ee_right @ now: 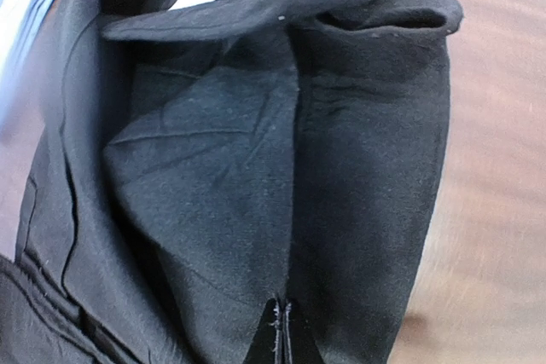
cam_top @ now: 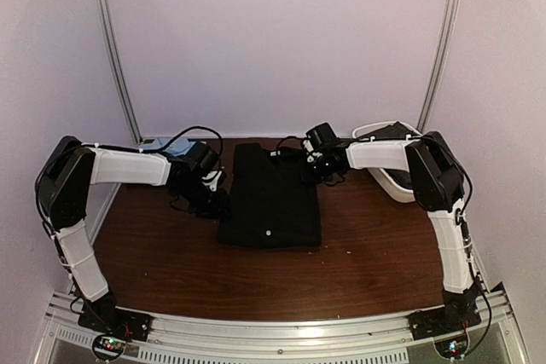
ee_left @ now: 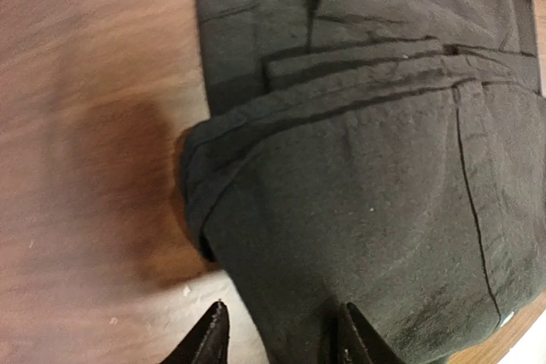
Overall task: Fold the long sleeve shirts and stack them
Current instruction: Flatten out the crumpled shirt at the center of the board.
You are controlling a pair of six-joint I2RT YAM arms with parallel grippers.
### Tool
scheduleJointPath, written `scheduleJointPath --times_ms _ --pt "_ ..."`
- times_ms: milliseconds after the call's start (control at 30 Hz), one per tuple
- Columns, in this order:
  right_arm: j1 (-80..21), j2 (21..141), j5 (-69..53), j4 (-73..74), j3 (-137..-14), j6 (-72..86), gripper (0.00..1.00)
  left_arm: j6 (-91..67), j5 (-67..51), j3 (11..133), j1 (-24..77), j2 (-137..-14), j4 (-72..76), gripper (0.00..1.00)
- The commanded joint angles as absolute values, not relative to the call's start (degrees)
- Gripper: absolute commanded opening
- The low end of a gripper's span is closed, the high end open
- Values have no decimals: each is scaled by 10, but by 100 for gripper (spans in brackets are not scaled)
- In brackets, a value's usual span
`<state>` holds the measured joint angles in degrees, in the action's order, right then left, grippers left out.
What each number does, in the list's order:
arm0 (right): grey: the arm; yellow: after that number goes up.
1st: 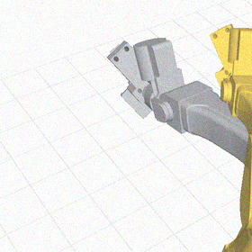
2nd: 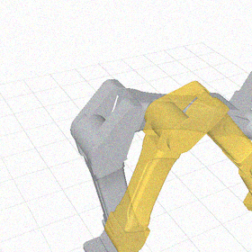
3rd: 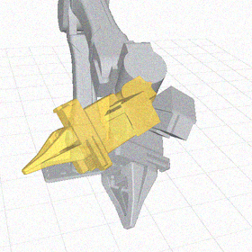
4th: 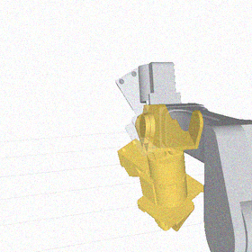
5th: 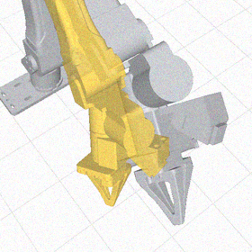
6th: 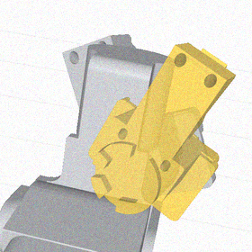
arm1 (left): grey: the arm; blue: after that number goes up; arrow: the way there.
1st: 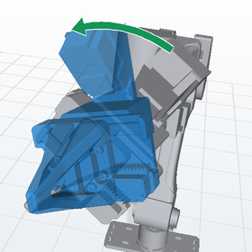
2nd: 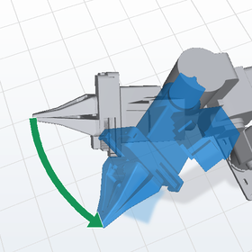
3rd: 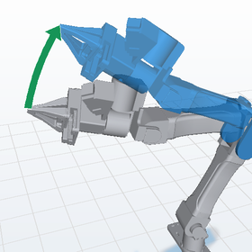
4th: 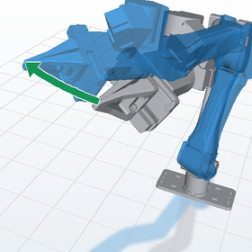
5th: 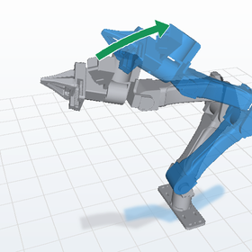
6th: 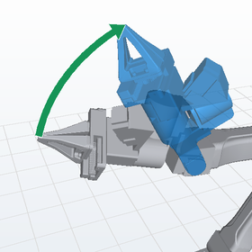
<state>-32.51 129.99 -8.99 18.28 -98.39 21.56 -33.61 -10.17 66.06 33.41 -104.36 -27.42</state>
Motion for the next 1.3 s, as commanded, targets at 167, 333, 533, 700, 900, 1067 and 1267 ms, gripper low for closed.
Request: scheduleJointPath --times_ms 167,333,533,700,900,1067,1267 --pt "-310 1340 -87 205 -1037 201 0 -344 -131 720 331 -1082 -206 33" --pt "-308 1340 -87 202 -1031 201 0 -319 -167 729 332 -1076 -190 6" --pt "-307 1342 -88 198 -1026 202 0 -235 -346 716 356 -1022 -149 0" --pt "-307 1344 -89 196 -1027 206 0 -149 -497 695 410 -1022 -215 0" --pt "-307 1345 -91 197 -1025 207 0 -124 -519 597 441 -1030 -255 0" --pt "-306 1346 -85 200 -1027 206 0 -129 -526 544 443 -1000 -257 0" --pt "-307 1348 -82 205 -1031 203 0 -141 -523 530 443 -971 -269 0"
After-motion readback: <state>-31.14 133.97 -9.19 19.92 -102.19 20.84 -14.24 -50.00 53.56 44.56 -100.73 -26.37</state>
